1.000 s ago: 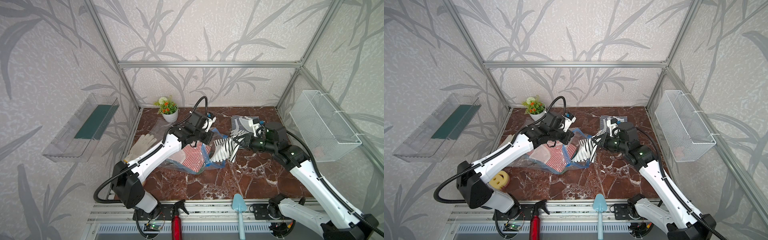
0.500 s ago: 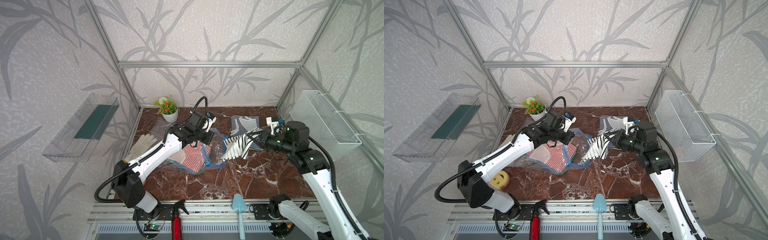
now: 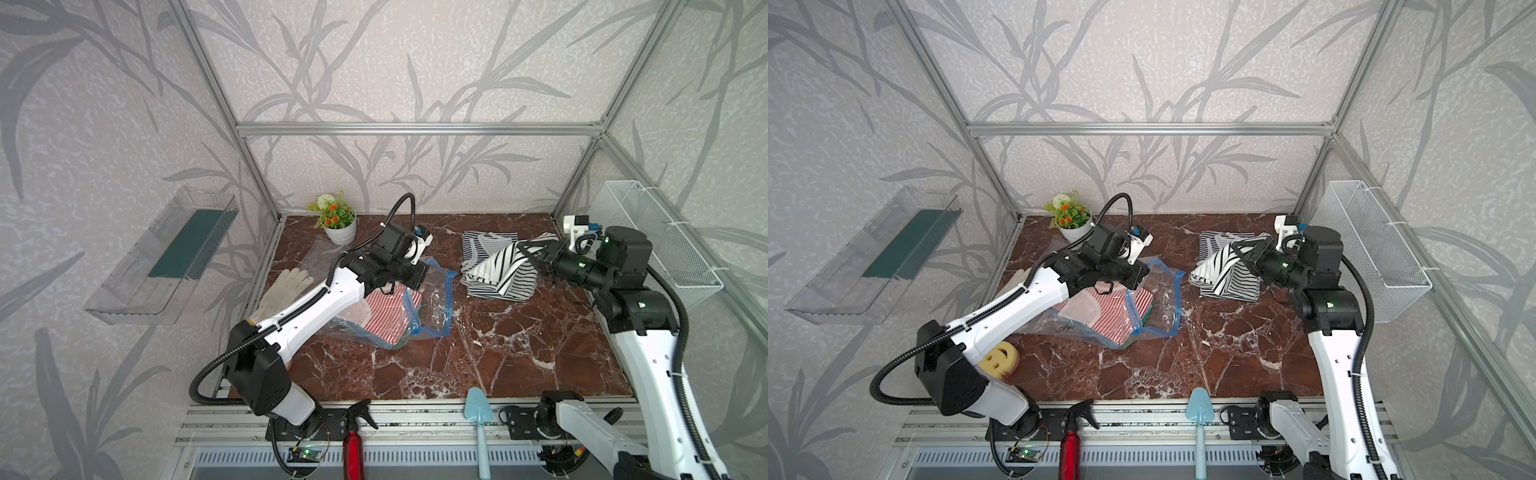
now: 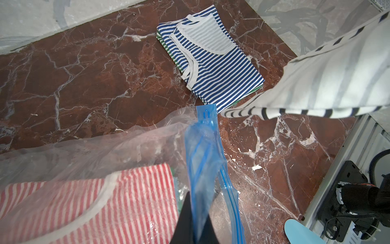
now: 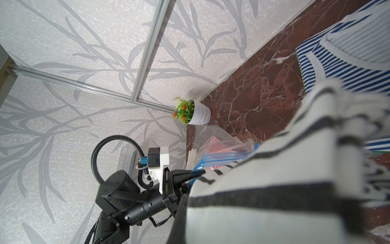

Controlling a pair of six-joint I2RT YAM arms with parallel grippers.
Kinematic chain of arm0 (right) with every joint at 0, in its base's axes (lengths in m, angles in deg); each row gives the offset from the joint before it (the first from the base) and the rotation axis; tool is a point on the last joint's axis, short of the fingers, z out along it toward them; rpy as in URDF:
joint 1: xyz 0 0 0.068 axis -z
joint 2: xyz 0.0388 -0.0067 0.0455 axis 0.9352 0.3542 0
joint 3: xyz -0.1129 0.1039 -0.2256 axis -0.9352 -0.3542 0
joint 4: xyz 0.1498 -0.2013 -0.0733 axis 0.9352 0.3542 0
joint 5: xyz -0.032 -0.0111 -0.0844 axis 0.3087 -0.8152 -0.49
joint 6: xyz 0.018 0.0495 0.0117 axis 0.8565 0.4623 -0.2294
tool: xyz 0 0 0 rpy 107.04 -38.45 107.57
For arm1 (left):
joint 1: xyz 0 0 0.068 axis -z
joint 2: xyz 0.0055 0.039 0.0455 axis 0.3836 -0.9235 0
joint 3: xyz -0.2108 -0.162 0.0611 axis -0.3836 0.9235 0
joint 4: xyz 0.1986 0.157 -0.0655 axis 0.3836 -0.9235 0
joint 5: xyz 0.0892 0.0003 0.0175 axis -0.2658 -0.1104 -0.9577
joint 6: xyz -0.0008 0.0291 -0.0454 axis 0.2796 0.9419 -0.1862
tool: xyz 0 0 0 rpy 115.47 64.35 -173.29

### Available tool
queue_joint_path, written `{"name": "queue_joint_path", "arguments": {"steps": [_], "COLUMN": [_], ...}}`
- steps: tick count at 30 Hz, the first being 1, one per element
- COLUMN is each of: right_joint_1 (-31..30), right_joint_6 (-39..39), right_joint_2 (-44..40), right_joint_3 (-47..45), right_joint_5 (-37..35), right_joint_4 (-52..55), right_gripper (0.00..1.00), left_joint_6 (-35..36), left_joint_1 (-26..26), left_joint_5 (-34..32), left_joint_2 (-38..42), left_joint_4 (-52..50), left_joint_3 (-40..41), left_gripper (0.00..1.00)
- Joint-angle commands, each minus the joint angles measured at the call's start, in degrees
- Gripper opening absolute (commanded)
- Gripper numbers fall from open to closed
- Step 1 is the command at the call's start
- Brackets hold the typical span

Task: Take the tank top out of the vacuum bag
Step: Take out the tank top from the vacuum bag, then place the tank top on the tank top.

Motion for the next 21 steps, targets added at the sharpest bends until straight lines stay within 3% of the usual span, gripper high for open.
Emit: {"name": "queue_joint_path", "arguments": {"steps": [1,8,15,21], "right_joint_1": [0.72,2.23,5.82,6.86], "right_joint_6": [0.4,-1.42,-1.26,-5.11], "right_joint_2": [1.33,8.22,18.94,30.89], "right_joint_3": [0.52,0.01,-0.01,7.23], "right_joint_5": [-0.13,0.62,6.66,7.71], "right_joint_4": [-6.69,-15.69,-31.23,-32.98], "right_gripper": [0.0,0.0,0.0,0.0], "left_joint_6": [1.1,1.37,1.62,1.89], "left_joint_1": [0.15,0.03,0.04,-0.07], "left_joint_5": [-0.61,-0.97,-1.05,-0.9], "left_joint_2": [0.39,0.01,-0.71,-1.43], "left_joint_4": [0.19,-0.04,-0.3,-0.63], "left_joint_3": [-1.46,-1.62,-1.8,-2.19], "left_gripper": [0.0,0.0,0.0,0.0]}}
